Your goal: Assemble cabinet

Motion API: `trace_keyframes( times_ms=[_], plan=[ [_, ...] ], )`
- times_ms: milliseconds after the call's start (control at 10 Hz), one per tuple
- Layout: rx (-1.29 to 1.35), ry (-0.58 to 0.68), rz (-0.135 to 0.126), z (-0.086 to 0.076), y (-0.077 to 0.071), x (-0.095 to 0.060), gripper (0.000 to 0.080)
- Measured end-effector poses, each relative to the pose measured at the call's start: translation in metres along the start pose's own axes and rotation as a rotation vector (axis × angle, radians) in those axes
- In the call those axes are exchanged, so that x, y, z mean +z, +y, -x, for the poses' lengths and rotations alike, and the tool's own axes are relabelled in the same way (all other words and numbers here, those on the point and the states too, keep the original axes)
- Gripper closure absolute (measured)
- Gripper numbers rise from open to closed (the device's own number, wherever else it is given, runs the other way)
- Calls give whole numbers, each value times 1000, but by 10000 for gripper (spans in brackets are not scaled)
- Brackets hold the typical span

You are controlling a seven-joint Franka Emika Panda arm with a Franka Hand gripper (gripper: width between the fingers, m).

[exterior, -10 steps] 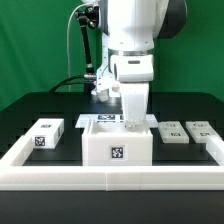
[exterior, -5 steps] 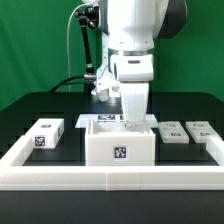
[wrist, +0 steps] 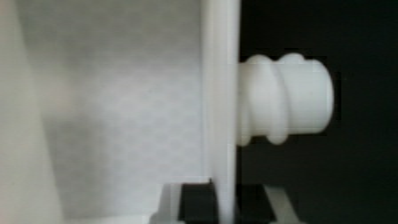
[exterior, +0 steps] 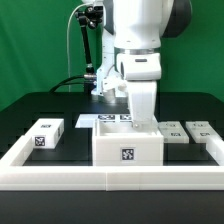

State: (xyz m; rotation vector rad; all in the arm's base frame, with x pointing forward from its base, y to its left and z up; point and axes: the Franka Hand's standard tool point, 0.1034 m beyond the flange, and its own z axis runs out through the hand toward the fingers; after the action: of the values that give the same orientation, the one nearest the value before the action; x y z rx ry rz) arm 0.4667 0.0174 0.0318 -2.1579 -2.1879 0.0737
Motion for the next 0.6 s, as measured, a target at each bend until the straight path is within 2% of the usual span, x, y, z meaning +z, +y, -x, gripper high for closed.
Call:
trace_keyframes(
  times_ms=[300, 600],
  plan=[
    [31, 10, 7, -30, 9, 1, 762],
    [56, 22, 17, -60, 26, 0, 762]
  ],
)
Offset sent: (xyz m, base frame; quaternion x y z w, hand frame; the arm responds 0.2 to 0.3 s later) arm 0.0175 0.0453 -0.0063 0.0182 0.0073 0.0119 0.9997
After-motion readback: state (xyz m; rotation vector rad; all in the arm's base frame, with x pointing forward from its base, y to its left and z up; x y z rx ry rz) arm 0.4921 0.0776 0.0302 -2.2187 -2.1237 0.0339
